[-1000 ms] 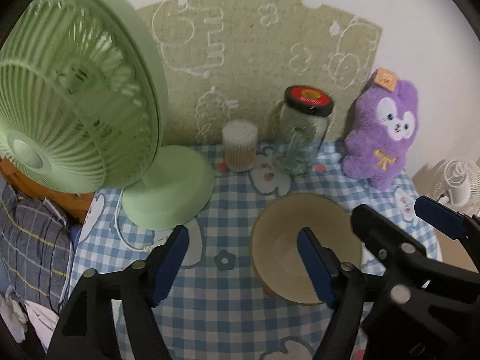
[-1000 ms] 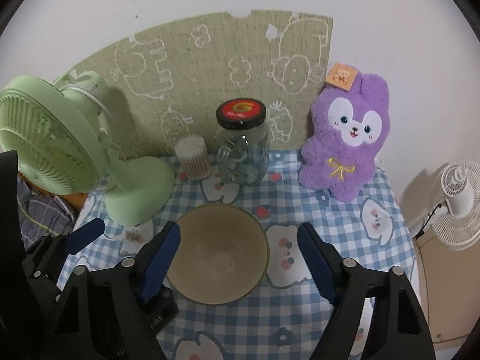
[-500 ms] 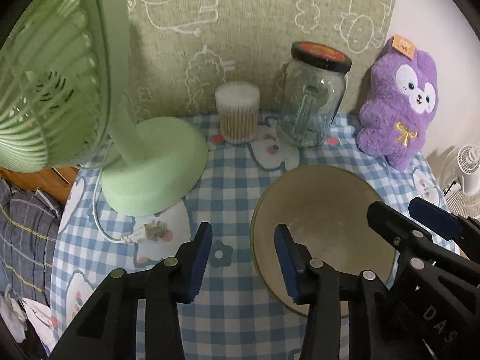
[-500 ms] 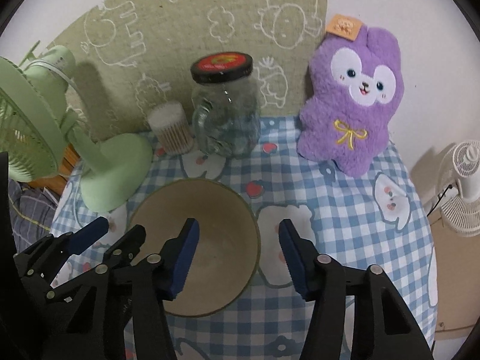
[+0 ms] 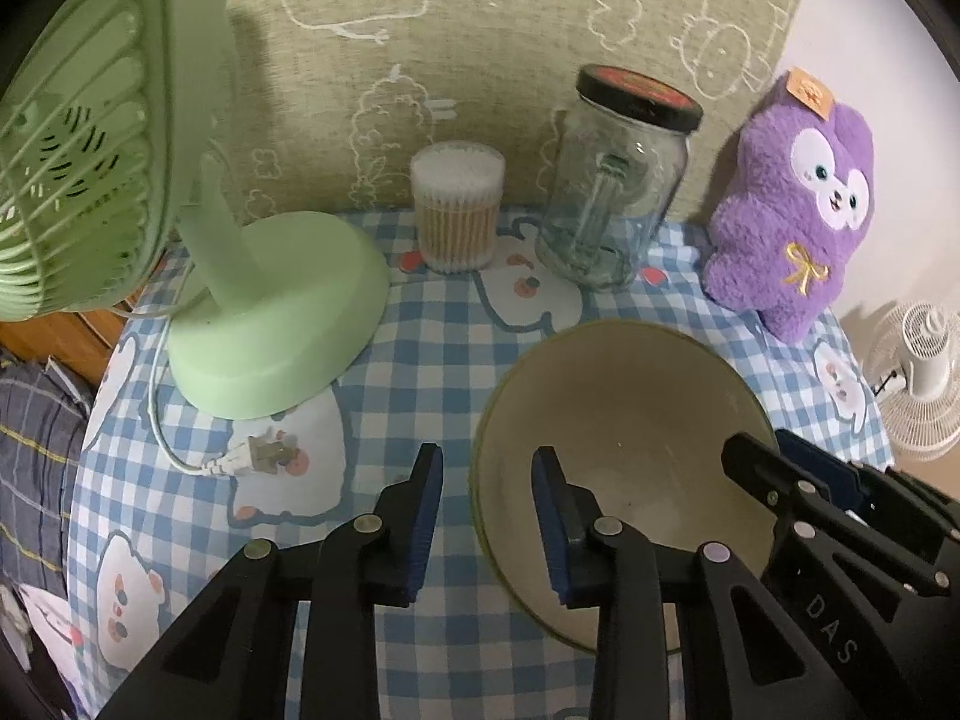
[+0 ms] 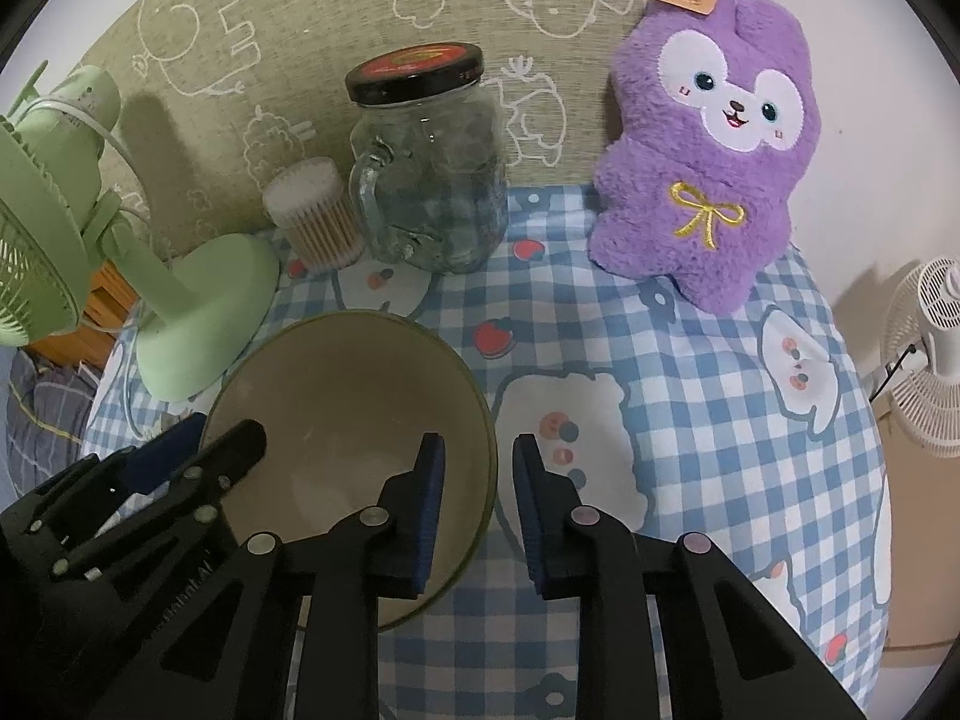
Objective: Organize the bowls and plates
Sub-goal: 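Lift the bowl off the tablecloth with both grippers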
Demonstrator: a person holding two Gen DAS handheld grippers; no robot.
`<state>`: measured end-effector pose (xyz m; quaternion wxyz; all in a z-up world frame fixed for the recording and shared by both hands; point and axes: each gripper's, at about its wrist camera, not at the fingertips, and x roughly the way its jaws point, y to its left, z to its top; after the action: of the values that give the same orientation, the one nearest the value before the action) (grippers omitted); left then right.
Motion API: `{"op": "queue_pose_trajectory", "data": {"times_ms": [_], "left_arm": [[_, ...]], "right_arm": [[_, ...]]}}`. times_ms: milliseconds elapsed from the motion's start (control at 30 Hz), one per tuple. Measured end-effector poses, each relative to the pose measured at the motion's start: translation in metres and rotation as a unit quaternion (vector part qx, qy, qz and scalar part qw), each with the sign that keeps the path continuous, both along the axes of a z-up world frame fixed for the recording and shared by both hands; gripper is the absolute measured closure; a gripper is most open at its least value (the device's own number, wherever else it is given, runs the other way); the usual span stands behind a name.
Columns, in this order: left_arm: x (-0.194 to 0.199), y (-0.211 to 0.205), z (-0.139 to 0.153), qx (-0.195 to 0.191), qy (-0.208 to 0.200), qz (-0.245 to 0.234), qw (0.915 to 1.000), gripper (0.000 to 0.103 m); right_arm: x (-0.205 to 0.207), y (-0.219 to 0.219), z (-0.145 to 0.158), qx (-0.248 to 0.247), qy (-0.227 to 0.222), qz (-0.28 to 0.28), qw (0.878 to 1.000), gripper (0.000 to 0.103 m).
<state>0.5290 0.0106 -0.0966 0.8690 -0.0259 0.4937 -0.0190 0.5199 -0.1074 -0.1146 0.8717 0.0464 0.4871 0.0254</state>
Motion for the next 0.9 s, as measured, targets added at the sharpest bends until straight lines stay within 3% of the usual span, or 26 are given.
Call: {"op": "queue_pose_trajectory", "data": {"times_ms": [200,500,700,900], "left_arm": [[0.002,-0.003,-0.008,0.000,0.010,-0.007,0.9999,0.073],[0.005,-0.006,-0.012,0.002,0.010,-0.020,0.9998,0.073],[0.007,-0.002,-0.011,0.011,0.006,-0.014,0.9998,0.093],[0.002,-0.003,-0.010,0.016,0.009,-0.023,0.9996,0.093]], "right_arm": [[0.002,-0.001,-0.006,-0.001,0.005,-0.002,1.000,0.091],[0.002,-0.001,-0.006,0.001,0.005,-0.002,1.000,0.091],[0.001,-0.002,-0.006,0.004,0.006,-0.006,1.000,0.091],[-0.005,-0.004,-0.004,0.011,0.010,-0.014,1.000,0.092]]}}
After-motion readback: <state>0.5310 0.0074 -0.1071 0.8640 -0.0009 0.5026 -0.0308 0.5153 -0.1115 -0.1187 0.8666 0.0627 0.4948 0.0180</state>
